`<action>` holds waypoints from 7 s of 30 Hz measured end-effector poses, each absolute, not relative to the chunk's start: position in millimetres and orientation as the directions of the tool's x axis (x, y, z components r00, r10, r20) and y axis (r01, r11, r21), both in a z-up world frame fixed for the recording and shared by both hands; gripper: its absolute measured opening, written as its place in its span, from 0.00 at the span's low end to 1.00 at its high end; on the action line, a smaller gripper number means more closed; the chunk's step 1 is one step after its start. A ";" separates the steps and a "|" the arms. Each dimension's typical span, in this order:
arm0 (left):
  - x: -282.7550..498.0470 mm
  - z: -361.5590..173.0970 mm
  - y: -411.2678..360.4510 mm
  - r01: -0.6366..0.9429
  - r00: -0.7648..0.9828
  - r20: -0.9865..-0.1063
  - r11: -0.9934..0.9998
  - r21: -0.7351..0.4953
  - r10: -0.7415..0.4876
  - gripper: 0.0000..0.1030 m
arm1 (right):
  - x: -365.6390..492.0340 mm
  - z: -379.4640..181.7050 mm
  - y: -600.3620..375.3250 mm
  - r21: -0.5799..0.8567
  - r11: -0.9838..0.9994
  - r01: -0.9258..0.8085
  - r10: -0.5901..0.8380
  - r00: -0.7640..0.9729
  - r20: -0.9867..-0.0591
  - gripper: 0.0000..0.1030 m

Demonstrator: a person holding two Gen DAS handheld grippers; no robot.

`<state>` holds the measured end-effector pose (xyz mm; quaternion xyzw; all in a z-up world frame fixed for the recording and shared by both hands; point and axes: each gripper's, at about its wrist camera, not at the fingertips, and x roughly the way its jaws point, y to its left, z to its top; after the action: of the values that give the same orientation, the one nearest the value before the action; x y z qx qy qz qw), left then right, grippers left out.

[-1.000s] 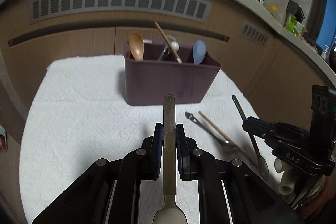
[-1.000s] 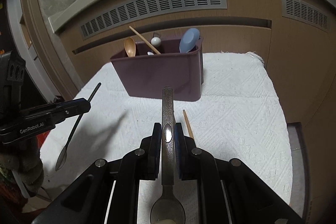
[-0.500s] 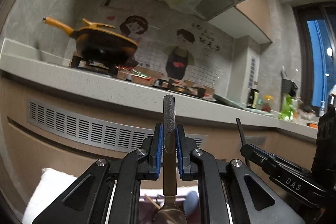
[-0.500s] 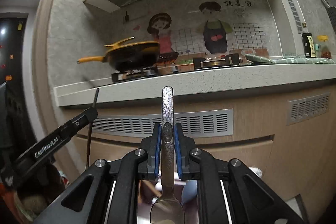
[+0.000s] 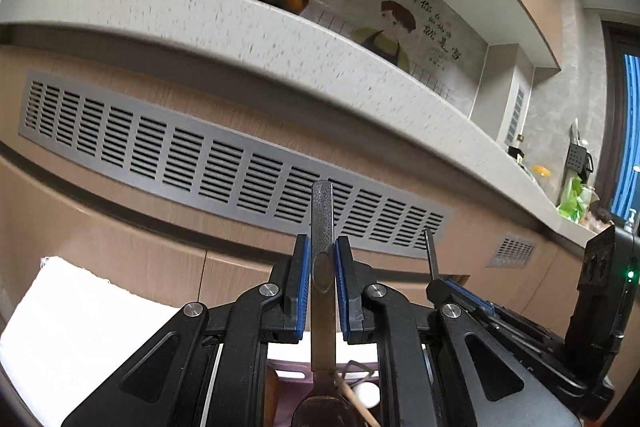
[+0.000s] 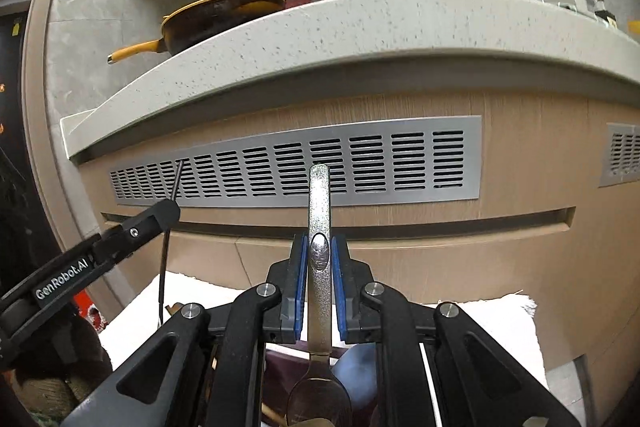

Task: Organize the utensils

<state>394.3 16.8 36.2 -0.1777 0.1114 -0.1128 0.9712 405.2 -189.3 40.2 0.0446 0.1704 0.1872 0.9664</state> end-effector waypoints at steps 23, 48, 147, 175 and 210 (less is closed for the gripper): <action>320.9 18.1 9.4 0.161 0.898 -0.348 0.937 -0.310 -0.269 0.34 | 315.0 13.3 -228.1 0.085 0.915 -0.394 0.377 0.763 -0.526 0.18; 216.6 -67.6 5.9 0.137 0.659 -0.678 0.939 -0.316 -0.325 0.34 | 227.8 -92.1 -208.2 0.129 0.916 -0.381 0.329 0.526 -0.784 0.21; 176.2 -15.1 3.3 0.230 0.674 -0.617 0.909 -0.346 -0.406 0.28 | 200.5 -17.9 -231.6 0.157 0.947 -0.279 0.311 0.681 -0.662 0.06; 277.3 173.0 32.8 0.292 0.906 -0.181 0.875 -0.385 -0.382 0.28 | 257.1 190.4 -218.5 0.045 0.958 -0.283 0.286 0.935 -0.211 0.06; 244.4 12.2 12.8 0.140 0.833 -0.496 0.960 -0.242 -0.247 0.35 | 262.1 25.5 -204.9 0.121 0.936 -0.330 0.342 0.770 -0.539 0.13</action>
<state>244.4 12.8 12.2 -0.0983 0.2710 -0.1015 0.9521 262.1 -204.9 25.5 0.0096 0.2881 0.1786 0.9407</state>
